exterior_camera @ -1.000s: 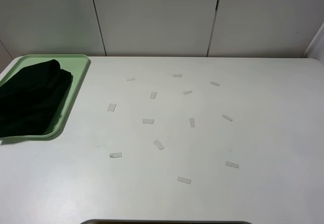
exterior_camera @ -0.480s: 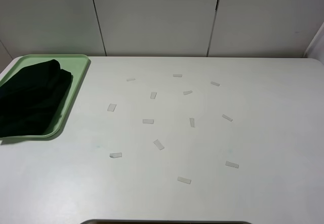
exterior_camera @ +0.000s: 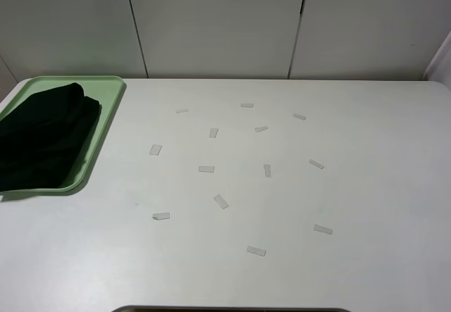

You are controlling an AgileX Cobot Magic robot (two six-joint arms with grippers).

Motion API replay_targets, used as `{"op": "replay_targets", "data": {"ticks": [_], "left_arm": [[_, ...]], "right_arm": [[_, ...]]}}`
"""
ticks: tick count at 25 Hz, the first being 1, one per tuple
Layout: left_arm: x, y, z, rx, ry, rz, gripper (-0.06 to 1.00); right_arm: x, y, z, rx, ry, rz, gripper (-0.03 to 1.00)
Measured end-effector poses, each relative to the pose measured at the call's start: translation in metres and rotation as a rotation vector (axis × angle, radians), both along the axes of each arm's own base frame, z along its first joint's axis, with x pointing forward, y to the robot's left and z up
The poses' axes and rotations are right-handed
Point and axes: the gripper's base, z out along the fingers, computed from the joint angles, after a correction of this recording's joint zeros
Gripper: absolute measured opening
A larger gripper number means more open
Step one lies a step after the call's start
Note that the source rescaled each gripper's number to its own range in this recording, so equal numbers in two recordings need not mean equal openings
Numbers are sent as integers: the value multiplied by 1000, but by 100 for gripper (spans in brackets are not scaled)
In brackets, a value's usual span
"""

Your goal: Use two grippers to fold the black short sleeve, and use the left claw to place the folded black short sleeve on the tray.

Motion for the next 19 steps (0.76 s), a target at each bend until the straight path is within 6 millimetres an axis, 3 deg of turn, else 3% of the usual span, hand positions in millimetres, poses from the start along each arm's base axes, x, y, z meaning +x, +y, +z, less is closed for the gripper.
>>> {"op": "replay_targets", "data": {"ticks": [19], "left_arm": [[0,0,0,-1,0,-1,100]], "right_arm": [[0,0,0,0,0,0,100]]}}
